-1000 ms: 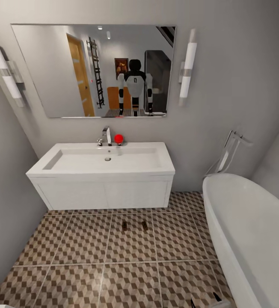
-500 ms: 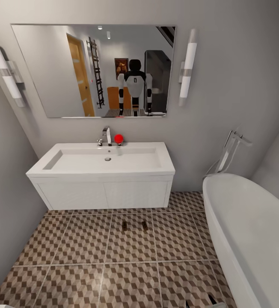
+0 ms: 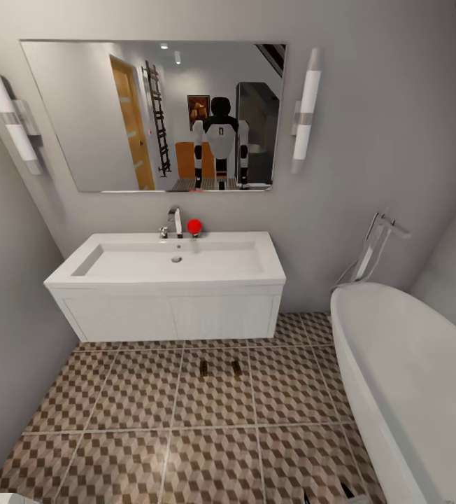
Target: Take the four mousetraps from the cabinet in the bathroom and place them on the bathroom floor. Make sure all four end up on the same floor surface, and ensure that at least two of them are either under or directly next to the same bathroom sink.
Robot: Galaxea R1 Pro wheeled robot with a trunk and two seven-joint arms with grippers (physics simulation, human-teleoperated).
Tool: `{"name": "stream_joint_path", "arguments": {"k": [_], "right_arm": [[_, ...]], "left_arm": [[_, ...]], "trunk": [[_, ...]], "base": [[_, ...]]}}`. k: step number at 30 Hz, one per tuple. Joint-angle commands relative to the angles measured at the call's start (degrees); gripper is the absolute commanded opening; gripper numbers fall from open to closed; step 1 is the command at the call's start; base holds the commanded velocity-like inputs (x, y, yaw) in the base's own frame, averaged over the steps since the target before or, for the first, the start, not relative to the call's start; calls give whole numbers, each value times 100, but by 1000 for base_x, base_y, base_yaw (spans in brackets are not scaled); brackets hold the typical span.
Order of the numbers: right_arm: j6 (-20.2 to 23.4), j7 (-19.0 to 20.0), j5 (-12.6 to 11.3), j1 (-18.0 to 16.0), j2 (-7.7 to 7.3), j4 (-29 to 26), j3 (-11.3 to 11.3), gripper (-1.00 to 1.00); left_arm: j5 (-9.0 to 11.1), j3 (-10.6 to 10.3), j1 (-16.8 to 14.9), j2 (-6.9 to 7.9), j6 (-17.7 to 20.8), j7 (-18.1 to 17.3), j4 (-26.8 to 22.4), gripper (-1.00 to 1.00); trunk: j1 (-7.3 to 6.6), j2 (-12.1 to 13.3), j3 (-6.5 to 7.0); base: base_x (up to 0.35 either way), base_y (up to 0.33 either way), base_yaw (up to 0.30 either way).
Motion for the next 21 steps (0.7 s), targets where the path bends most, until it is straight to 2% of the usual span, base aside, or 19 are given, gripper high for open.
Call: {"name": "stream_joint_path", "arguments": {"k": [1, 6, 15, 21], "right_arm": [[-13, -19, -42, -4, 0, 1, 53, 100], [-11, -23, -42, -4, 6, 4, 58, 100], [-11, -24, -42, -4, 9, 1, 62, 100], [-11, -24, -42, -4, 9, 1, 61, 100]], "left_arm": [[21, -50, -8, -3, -30, 25, 19, 100], [21, -50, -6, -3, -33, 17, 19, 100], [18, -50, -6, -10, -26, 16, 19, 100], [20, -50, -6, -39, -25, 16, 19, 100]], "trunk": [[0, -11, -11], [0, -11, -11], [0, -11, -11], [0, -11, -11]], "base": [[-249, 0, 0], [-231, 0, 0], [-54, 0, 0], [-264, 0, 0]]}}
